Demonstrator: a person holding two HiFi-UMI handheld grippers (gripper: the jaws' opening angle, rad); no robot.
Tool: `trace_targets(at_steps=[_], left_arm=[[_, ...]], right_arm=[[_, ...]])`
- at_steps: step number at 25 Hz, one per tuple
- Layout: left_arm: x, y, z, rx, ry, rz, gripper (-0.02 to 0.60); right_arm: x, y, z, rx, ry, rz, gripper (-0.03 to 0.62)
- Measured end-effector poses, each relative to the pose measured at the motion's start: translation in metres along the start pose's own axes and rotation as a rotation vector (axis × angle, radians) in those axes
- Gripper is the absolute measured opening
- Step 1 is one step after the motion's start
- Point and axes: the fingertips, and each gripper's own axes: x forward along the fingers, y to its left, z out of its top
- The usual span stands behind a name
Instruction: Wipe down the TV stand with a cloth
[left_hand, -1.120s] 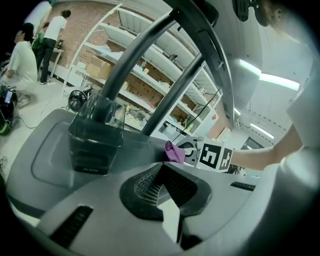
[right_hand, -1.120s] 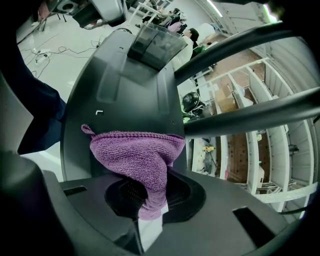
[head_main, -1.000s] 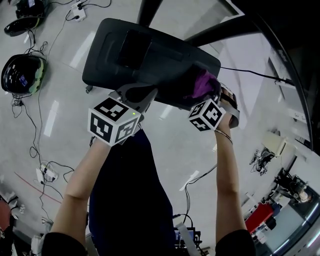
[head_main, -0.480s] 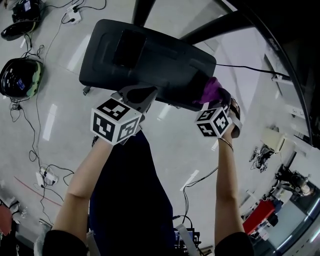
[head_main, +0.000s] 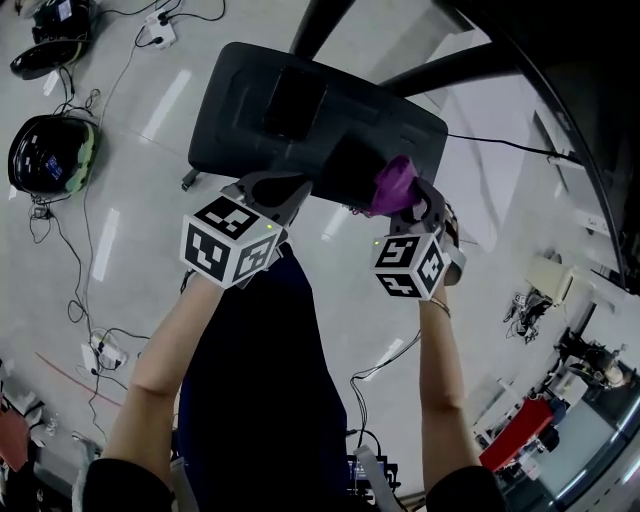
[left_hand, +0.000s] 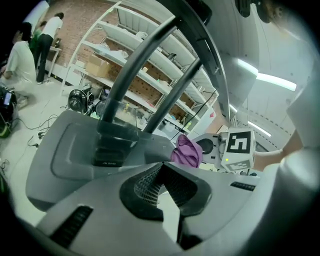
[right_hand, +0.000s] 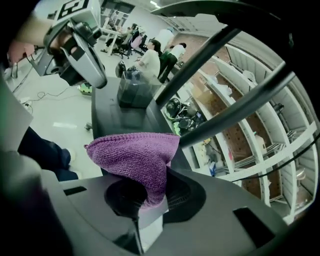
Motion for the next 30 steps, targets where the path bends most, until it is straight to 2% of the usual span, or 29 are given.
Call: trace_targets(at_steps=[5,12,17,21,25,30], left_arm=[[-0.029,0.022,0.008,-0.003,-0.015,0.031,0.006],[-0.083,0.070,-0.003,-0.041,-0.034,0.095,0.006],[-0.115,0.098,-0.007,-0.079,-0.054,0.144,0.006],[-0.138,0.125,-0.006,-0.100,-0.077,0.200,0.006],[-0.159,0.154,-0.004,-0.111,-0.088,0.250,0.006],[-0.172,0.175,-0.002,-0.105,-0.092,0.284,0.006]], right_arm=[[-0.008,0.043,0.053,0.021,-0.069,0.081,0.075],[-0.008,0.106,0.135,0.001,-0.147,0.164,0.075],[-0.012,0.135,0.197,-0.023,-0.228,0.208,0.075],[-0.005,0.153,0.245,-0.051,-0.281,0.209,0.075],[0.014,0.165,0.271,-0.073,-0.267,0.199,0.075],[0.033,0.178,0.280,-0.079,-0.246,0.208,0.075]])
